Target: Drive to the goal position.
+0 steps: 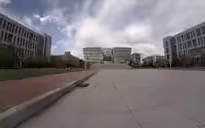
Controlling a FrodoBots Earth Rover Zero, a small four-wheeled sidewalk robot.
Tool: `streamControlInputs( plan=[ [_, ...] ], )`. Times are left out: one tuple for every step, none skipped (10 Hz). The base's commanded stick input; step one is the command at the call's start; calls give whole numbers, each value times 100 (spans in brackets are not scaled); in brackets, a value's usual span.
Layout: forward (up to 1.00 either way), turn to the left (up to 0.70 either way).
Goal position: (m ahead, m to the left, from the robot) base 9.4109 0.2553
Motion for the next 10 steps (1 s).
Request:
streamControlInputs(
  plan=[
    [70, 0],
    [70, 0],
    [70, 0],
    [70, 0],
    [70, 0],
    [70, 0],
    [70, 0],
    [70, 0],
    [70, 0],
    [70, 0]
  ],
)
